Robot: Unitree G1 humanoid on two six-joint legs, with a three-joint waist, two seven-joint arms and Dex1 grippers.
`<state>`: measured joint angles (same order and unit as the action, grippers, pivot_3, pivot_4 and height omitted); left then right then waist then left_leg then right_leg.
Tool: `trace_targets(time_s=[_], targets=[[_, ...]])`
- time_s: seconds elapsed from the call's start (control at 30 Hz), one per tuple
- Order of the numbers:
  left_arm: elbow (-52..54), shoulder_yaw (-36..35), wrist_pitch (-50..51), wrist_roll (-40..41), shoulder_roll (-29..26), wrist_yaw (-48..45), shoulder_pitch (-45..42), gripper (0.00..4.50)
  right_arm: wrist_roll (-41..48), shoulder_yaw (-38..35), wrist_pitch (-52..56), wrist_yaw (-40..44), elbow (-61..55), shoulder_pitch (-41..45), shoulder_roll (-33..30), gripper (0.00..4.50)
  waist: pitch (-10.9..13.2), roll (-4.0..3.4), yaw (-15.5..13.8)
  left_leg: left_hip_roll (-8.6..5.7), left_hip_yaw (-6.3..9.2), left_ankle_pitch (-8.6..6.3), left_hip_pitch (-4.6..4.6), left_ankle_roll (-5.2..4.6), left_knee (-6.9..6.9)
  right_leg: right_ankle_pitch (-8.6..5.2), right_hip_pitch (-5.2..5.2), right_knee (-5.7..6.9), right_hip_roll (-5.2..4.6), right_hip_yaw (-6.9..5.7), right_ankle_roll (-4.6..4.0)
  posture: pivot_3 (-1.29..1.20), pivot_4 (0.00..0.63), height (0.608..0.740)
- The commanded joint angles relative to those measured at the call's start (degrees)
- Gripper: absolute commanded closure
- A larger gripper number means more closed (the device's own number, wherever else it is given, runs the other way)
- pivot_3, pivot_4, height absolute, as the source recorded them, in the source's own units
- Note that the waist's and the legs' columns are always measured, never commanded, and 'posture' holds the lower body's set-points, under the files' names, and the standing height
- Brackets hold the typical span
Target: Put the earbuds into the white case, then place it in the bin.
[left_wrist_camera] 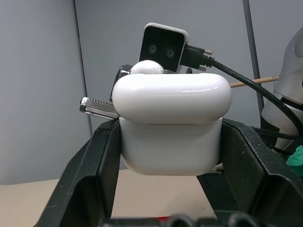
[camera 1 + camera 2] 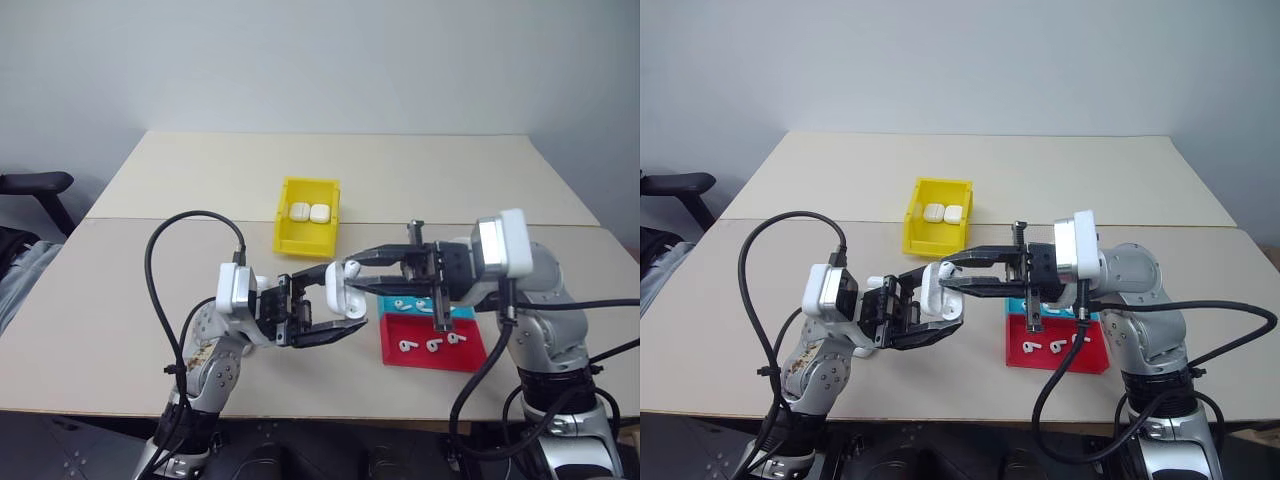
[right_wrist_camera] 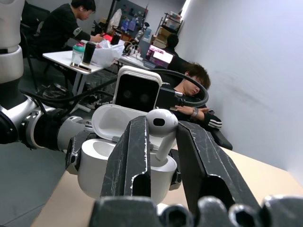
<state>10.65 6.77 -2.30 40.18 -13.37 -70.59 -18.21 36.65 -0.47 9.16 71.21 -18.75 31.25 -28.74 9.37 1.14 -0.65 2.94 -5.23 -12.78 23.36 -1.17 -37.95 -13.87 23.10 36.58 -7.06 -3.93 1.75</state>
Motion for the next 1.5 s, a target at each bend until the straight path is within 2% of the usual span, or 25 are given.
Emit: trace_targets(time_s=[0.03, 0.17, 0.33, 0.57, 0.7, 0.83, 1.0, 1.23, 1.4, 1.5], targets=[[1.3, -0.1, -0.5, -0.3, 0.4, 0.1, -0.9, 1.68, -0.1, 0.2, -1.5, 0.4, -0.1, 1.0, -0.1, 3.81, 0.0, 0.00, 0.0, 0.00, 0.00, 0.00, 0.00, 0.00, 0.00, 0.00, 0.00, 0.00, 0.00, 0.00, 0.00, 0.00, 0.150, 0.740], [1.3, -0.2, -0.7, -0.5, 0.7, 0.1, -0.8, 1.68, 0.5, 0.6, -0.2, 1.4, -0.3, 0.7, -1.2, 3.81, 0.0, 0.00, 0.0, 0.00, 0.00, 0.00, 0.00, 0.00, 0.00, 0.00, 0.00, 0.00, 0.00, 0.00, 0.00, 0.00, 0.150, 0.740], [1.1, -0.2, -0.8, -1.1, 0.9, 0.3, -0.8, 1.68, 0.6, 0.8, 0.0, 1.3, -0.6, 0.6, -1.6, 2.28, 0.0, 0.00, 0.0, 0.00, 0.01, 0.00, 0.01, 0.00, 0.00, 0.00, 0.00, -0.01, 0.00, 0.00, 0.00, 0.00, 0.150, 0.740], [-1.7, -0.8, -1.8, -3.4, 0.3, 0.2, -1.3, 1.68, -0.3, -0.1, -1.9, 2.3, -0.5, 0.6, -2.3, 2.28, 0.0, 0.00, 0.0, 0.00, 0.01, 0.00, 0.00, 0.00, 0.00, 0.00, 0.00, -0.02, 0.00, 0.00, 0.00, 0.00, 0.150, 0.740], [-6.5, -1.3, -7.0, -7.0, -1.7, -3.0, 0.1, 1.68, 1.0, -3.8, 1.7, 1.2, 1.1, 2.3, -6.8, 2.28, 0.0, 0.00, 0.0, 0.00, -0.07, 0.00, 0.01, 0.00, 0.00, 0.00, 0.00, -0.02, 0.00, -0.02, 0.00, 0.00, 0.150, 0.740], [-7.8, -2.3, -8.0, -7.6, -3.9, -3.9, 2.7, 1.68, -7.8, -1.4, 5.1, 1.7, 8.8, 5.5, -16.9, 2.28, 0.0, 0.00, 0.0, 0.01, -0.19, -0.01, 0.03, -0.01, 0.01, 0.00, 0.03, -0.06, -0.01, -0.03, -0.01, 0.00, 0.150, 0.740], [-8.6, -2.8, -10.2, -8.4, -5.2, -4.9, 4.8, 1.68, -23.5, 8.6, -2.7, 8.4, 22.6, 12.3, -24.3, 2.28, 0.0, -0.01, 0.2, 0.01, -0.29, -0.01, 0.03, -0.01, 0.05, 0.00, 0.06, -0.09, -0.01, -0.03, -0.02, 0.00, 0.150, 0.740], [-8.1, -2.2, -11.3, -10.0, -4.8, -3.3, 5.6, 1.68, -42.5, 22.9, -17.7, 15.5, 43.4, 24.3, -24.0, 2.28, 0.0, -0.02, 0.8, 0.02, -0.36, -0.01, 0.15, -0.01, 0.07, 0.00, 0.17, -0.14, 0.00, -0.02, -0.01, 0.00, 0.150, 0.740], [-7.2, -2.4, -10.9, -10.3, -5.2, -1.9, 6.7, 1.68, -49.8, 27.5, -27.4, 16.4, 54.1, 29.3, -22.4, 2.28, 0.0, -0.02, 1.0, 0.02, -0.43, 0.00, 0.20, 0.00, 0.06, 0.07, 0.15, -0.32, -0.01, -0.01, 0.06, 0.00, 0.150, 0.740], [-7.0, -2.4, -11.2, -10.6, -5.5, -1.6, 7.2, 1.68, -50.7, 28.5, -32.4, 18.6, 56.9, 29.8, -22.1, 2.28, 0.0, -0.04, 1.0, 0.03, -0.44, 0.00, 0.22, 0.00, 0.06, 0.07, 0.15, -0.35, -0.01, -0.02, 0.06, 0.00, 0.150, 0.740]])
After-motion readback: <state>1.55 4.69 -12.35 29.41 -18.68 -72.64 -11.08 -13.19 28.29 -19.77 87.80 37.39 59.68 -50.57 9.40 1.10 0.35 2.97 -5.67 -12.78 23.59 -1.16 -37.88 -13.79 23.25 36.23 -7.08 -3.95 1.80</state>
